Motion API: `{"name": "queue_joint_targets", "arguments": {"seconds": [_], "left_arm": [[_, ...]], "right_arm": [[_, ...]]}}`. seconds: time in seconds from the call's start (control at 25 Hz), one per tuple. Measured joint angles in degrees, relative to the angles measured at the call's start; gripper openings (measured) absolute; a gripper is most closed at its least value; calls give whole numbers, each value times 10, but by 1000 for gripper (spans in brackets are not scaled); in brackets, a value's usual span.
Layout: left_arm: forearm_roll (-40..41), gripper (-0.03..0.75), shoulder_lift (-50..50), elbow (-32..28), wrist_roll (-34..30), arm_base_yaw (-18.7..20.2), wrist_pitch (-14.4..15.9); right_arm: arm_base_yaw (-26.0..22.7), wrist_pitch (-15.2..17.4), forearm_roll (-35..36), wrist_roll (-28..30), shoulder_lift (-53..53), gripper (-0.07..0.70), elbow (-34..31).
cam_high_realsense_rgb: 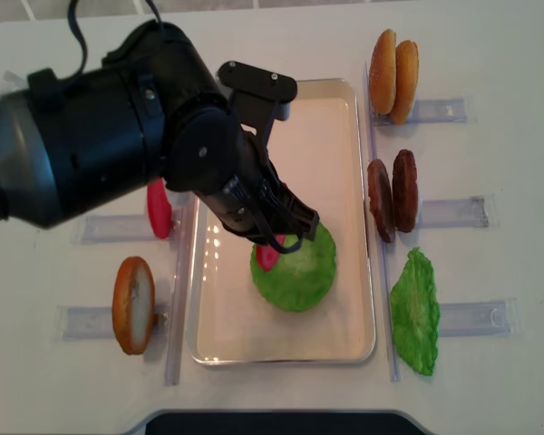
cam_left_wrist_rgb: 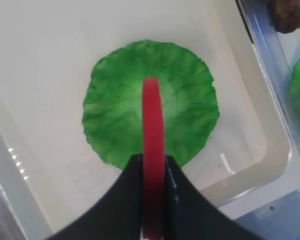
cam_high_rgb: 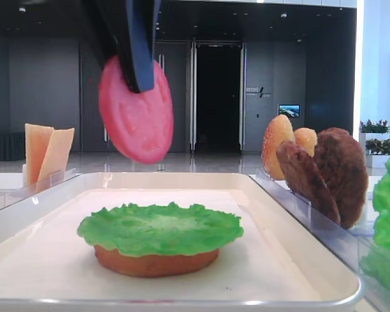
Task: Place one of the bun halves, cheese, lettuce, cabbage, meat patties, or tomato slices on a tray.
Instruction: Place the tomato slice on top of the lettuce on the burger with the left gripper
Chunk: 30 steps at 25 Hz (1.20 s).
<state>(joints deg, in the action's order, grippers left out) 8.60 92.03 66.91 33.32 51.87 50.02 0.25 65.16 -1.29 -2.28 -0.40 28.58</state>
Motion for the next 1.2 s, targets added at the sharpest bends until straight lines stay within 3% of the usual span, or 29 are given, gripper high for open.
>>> {"name": "queue_joint_targets", "arguments": {"seconds": [0.28, 0.48, 0.68, 0.84, 1.2], "left_arm": [[-14, 53, 15, 0, 1, 19, -32], [-16, 53, 18, 0, 0, 19, -33], [-55, 53, 18, 0, -50, 12, -33], [-149, 52, 19, 0, -137, -34, -33], [-492, 52, 19, -45, -453, -158, -47]], "right_arm": [[0, 0, 0, 0, 0, 307, 0], [0, 0, 0, 0, 0, 307, 0], [0, 0, 0, 0, 0, 307, 0], [6, 0, 0, 0, 0, 307, 0], [13, 0, 0, 0, 0, 307, 0]]}}
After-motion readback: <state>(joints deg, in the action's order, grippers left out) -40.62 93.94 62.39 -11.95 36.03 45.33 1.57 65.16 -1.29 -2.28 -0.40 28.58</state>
